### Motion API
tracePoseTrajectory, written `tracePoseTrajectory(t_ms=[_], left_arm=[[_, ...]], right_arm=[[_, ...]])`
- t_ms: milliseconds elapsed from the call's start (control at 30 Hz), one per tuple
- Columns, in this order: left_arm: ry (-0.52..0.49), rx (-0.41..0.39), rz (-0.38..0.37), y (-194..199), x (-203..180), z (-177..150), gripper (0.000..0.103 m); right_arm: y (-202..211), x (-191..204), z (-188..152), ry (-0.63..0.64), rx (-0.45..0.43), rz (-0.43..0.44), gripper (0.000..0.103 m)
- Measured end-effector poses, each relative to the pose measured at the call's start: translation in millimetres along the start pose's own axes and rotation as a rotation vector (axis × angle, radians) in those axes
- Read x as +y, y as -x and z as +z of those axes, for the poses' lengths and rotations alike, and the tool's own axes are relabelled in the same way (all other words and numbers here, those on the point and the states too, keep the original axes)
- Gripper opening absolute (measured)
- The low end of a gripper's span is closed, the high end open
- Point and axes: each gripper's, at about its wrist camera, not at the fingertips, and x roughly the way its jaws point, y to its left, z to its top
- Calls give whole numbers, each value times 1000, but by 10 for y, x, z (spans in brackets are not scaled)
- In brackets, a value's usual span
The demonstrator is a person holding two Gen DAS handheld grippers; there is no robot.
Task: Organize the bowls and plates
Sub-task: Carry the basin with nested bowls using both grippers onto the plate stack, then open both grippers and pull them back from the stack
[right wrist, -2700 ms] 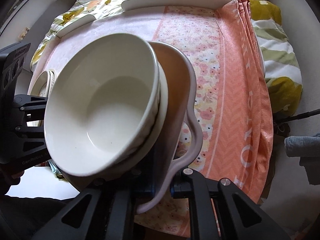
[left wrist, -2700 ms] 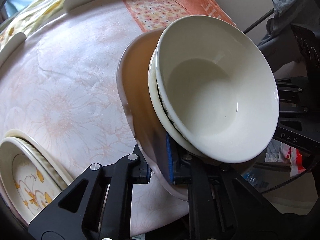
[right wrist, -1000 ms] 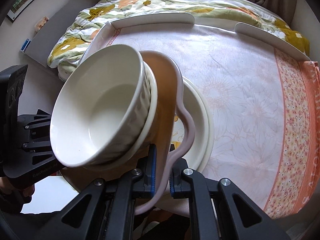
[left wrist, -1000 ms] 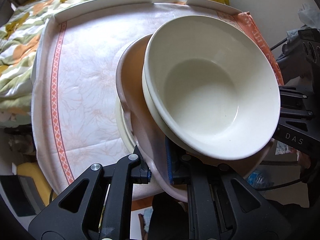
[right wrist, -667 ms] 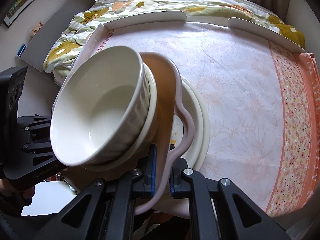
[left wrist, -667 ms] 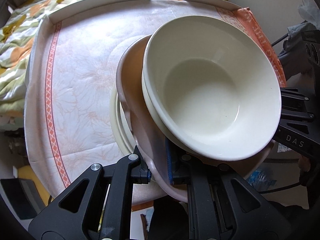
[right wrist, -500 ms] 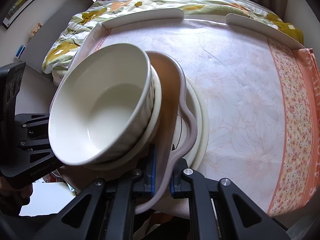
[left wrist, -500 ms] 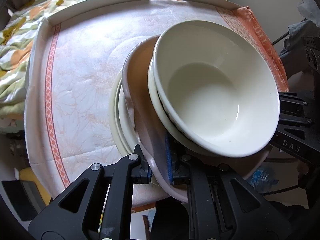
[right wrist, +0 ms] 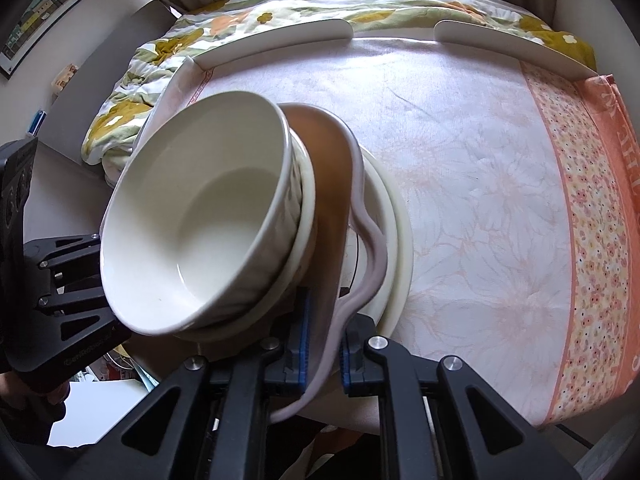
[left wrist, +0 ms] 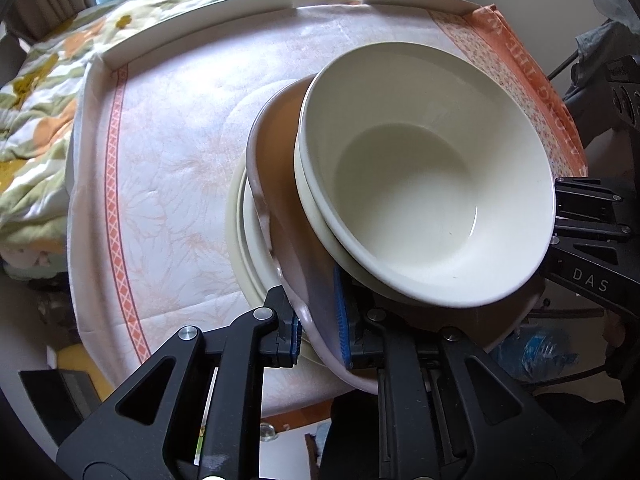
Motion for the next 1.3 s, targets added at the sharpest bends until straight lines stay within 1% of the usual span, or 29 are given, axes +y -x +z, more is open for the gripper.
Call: tracePoseTrajectory(t_ms=[167, 333, 433, 500, 600, 733, 867, 900, 933, 967, 1000, 1033, 1067, 1100, 1133, 1167, 1200, 1233, 1300], left_arm=[[-2, -1, 11, 56, -10, -21, 14], [-6, 4, 19, 105, -14, -13, 15], [-13, -17, 37, 223, -23, -19, 20], [-14, -23, 35, 285, -21, -41, 28], [-7, -33, 29, 373, -10, -118, 31], [9, -79, 12, 605, 1, -278, 31], [47, -145, -1, 908, 15, -476, 32], [58, -169, -6, 1006, 19, -534, 34], [70, -193, -10, 1103, 9, -587, 37], [81, -225, -8, 1210, -9, -637, 45], [92, -263, -2, 1330, -30, -689, 60], [104, -307, 4, 1464, -62, -744, 69], [115, -353, 15, 1595, -87, -788, 84], [124, -404, 26, 1730, -121, -833, 92], [130, -452, 36, 1859, -155, -865, 95], [134, -495, 49, 1988, -196, -885, 97], [137, -535, 62, 2110, -248, -902, 100], [135, -570, 77, 2217, -298, -912, 101], [119, -639, 128, 2420, -422, -930, 103]], right_arm=[[88, 20, -4, 3, -19, -16, 12], [99, 49, -27, 6, -15, -22, 12], [152, 62, -46, -1, -25, -27, 12], [191, 68, -59, -3, -28, -29, 12], [266, 74, -87, -6, -43, -37, 12], [489, 77, -169, -27, -93, -38, 12], [790, 134, -294, -38, -165, -24, 12], [872, 157, -325, -38, -182, -23, 12], [961, 186, -353, -35, -200, -24, 12], [1047, 221, -376, -28, -219, -27, 12], [1143, 257, -406, -20, -242, -34, 12], [1235, 283, -433, -13, -262, -39, 12], [1317, 310, -457, -9, -282, -41, 13], [1406, 336, -482, -6, -302, -44, 23], [1487, 351, -501, -2, -320, -48, 45], [1572, 368, -513, 0, -343, -52, 61], [1659, 371, -528, 2, -368, -53, 86], [1755, 375, -545, 3, -397, -54, 93], [1952, 394, -576, 3, -452, -88, 93]])
